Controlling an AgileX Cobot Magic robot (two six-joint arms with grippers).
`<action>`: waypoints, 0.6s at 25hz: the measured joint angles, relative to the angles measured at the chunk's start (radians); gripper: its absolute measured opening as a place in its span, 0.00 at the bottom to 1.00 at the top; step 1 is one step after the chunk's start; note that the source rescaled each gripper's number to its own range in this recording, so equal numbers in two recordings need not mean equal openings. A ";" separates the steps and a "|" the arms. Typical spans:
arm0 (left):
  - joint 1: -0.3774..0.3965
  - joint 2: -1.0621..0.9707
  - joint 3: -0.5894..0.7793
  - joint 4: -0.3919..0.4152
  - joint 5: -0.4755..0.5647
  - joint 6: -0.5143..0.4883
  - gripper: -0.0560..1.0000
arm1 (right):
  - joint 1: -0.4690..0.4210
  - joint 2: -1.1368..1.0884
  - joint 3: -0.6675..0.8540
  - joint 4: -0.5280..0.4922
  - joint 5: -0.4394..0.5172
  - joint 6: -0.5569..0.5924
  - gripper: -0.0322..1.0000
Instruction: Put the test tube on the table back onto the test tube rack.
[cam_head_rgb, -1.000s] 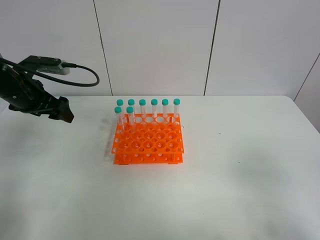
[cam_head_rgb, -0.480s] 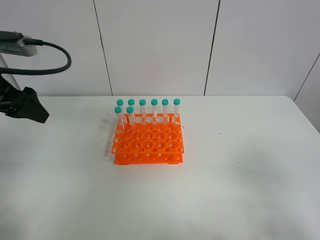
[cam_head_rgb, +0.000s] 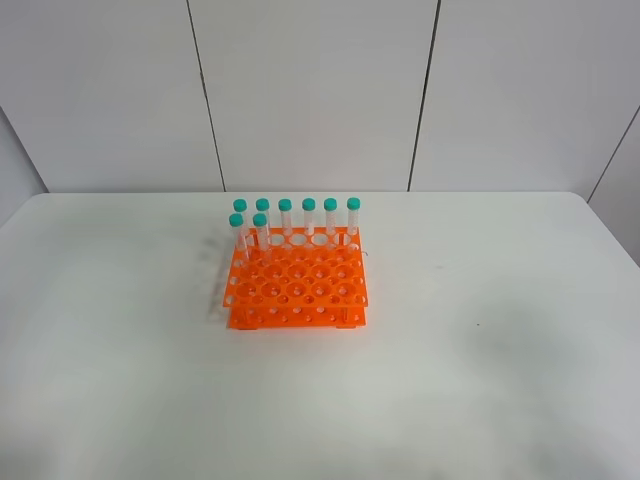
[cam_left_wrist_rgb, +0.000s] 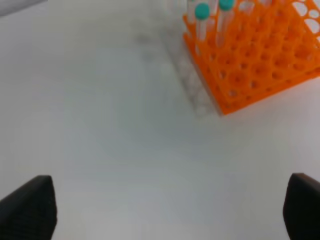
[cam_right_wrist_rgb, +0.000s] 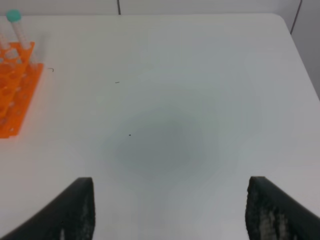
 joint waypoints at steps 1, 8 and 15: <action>0.000 -0.044 0.022 0.000 0.006 0.000 1.00 | 0.000 0.000 0.000 0.000 0.000 0.000 0.85; 0.000 -0.341 0.259 0.000 0.016 0.000 1.00 | 0.000 0.000 0.000 0.000 0.000 0.000 0.85; 0.000 -0.536 0.496 0.000 0.016 0.000 1.00 | 0.000 0.000 0.000 0.000 0.000 0.000 0.85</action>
